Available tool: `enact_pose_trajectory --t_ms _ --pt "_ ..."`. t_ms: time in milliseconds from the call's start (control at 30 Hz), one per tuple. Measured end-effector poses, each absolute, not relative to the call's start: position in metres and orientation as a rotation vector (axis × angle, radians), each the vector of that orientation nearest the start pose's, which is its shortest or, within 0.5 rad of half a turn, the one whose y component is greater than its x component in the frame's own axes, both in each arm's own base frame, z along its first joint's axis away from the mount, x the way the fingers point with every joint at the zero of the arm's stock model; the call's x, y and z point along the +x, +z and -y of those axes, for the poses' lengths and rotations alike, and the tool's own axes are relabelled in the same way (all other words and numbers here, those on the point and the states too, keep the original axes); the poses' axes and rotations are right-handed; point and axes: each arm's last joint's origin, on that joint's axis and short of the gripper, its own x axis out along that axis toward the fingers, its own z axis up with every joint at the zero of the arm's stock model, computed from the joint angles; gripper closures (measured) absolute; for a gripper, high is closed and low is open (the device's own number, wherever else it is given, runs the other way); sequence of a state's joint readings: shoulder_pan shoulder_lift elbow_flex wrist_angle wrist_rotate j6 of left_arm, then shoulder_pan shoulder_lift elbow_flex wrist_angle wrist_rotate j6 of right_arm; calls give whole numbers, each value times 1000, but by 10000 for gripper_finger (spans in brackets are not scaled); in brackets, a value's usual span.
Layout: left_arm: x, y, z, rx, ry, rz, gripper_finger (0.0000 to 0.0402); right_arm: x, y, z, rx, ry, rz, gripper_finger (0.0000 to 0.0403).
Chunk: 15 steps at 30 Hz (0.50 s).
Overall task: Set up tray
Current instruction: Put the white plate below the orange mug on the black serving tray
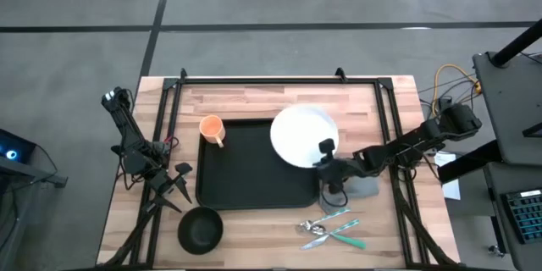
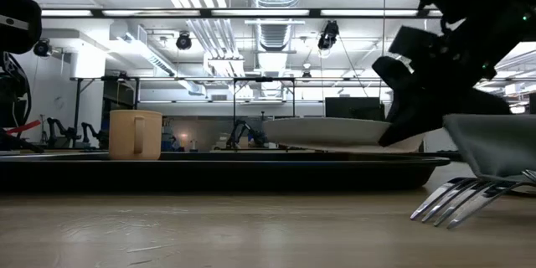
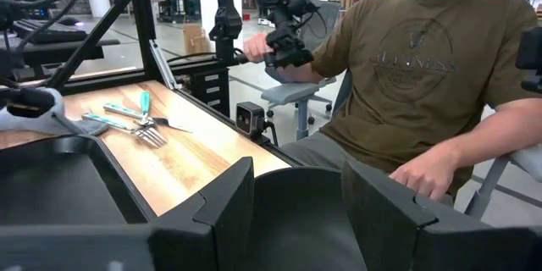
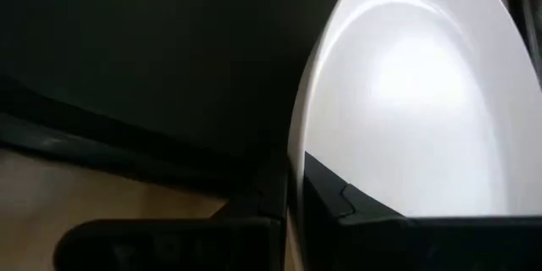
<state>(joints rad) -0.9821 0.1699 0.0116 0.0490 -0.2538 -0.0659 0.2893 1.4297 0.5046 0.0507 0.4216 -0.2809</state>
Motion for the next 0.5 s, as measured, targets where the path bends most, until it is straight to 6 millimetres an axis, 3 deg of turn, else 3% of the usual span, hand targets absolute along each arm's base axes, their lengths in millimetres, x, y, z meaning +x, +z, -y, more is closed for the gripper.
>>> enact_pose_trajectory --t_ms 267,500 --pt "65 158 84 2 -725 -115 240 253 138 -69 -638 123 -816 395" --pt "65 158 84 2 -724 -115 240 294 135 -83 -703 219 -813 395"
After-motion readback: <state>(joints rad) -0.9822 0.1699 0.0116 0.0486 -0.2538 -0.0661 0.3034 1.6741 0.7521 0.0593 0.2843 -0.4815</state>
